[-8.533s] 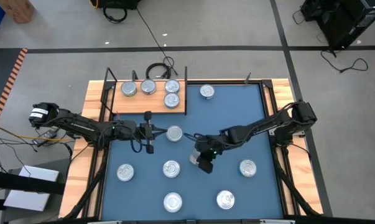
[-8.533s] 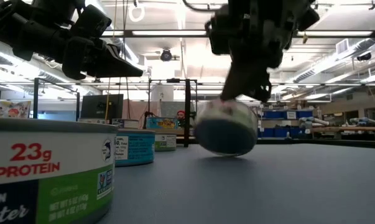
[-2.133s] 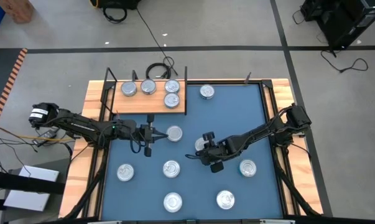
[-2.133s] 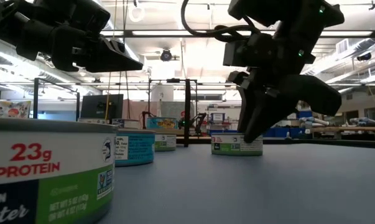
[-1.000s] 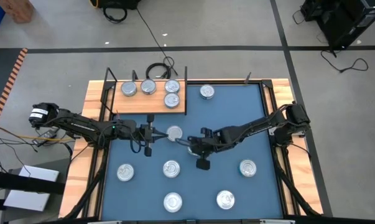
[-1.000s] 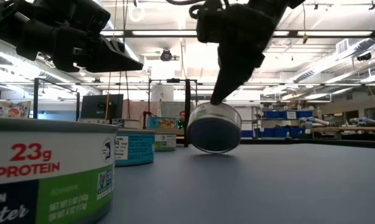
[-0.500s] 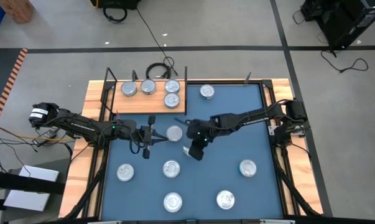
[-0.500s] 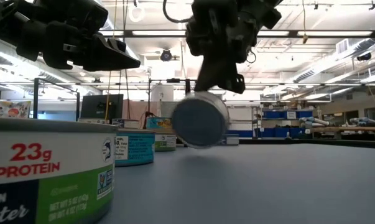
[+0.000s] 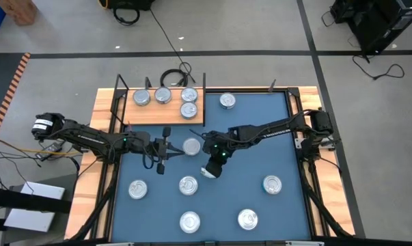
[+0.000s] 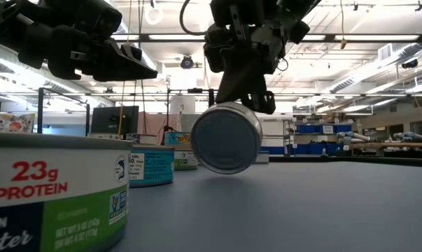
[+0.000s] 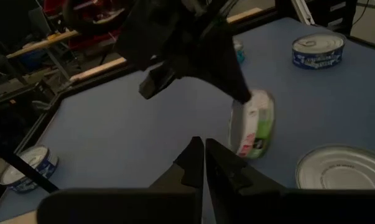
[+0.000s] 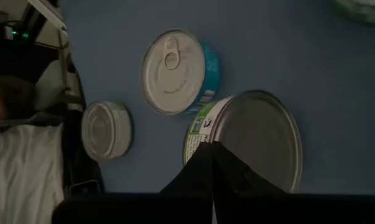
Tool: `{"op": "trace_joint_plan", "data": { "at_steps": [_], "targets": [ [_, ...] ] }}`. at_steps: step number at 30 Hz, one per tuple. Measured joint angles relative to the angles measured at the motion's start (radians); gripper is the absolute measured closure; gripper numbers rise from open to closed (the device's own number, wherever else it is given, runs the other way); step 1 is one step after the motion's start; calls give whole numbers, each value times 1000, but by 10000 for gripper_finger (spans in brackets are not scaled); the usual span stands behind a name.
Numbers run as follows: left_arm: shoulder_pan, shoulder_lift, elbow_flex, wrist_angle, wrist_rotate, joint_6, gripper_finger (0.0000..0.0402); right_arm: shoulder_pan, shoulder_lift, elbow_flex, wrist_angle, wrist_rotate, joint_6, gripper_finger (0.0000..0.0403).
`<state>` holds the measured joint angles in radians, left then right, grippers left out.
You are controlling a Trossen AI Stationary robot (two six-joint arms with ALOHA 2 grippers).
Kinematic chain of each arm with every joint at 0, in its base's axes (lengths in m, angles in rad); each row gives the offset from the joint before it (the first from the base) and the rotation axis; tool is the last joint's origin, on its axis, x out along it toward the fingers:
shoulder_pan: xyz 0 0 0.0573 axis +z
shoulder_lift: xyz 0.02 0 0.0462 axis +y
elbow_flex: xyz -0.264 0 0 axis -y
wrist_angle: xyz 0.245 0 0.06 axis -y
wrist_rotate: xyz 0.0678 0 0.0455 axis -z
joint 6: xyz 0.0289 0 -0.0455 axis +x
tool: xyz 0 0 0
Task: Stack canned seafood by type on shelf
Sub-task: Stack the green tuna can on top of the green tuna can on the shelf
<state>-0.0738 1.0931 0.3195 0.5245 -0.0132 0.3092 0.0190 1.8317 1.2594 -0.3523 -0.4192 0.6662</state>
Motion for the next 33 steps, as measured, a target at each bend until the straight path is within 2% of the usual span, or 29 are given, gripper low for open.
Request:
{"op": "trace_joint_plan", "data": {
  "at_steps": [11, 15, 20, 25, 29, 33],
  "targets": [
    [0, 0, 0, -7, 5, -2, 380, -55, 13, 2, -10, -7, -70, 402],
    [0, 0, 0, -3, 5, -22, 379, -68, 13, 3, -25, 28, -134, 399],
    [0, 0, 0, 4, 6, -113, 367, -71, 12, 4, -40, 75, -177, 378],
    [0, 0, 0, 4, 5, -158, 337, -68, 12, 4, -44, 97, -200, 352],
    [1, 0, 0, 6, -33, -187, 315, -59, 12, 4, -34, 122, -239, 329],
    [2, 0, 0, 6, -141, -188, 310, -53, 12, 4, -33, 163, -251, 306]
  ]
}}
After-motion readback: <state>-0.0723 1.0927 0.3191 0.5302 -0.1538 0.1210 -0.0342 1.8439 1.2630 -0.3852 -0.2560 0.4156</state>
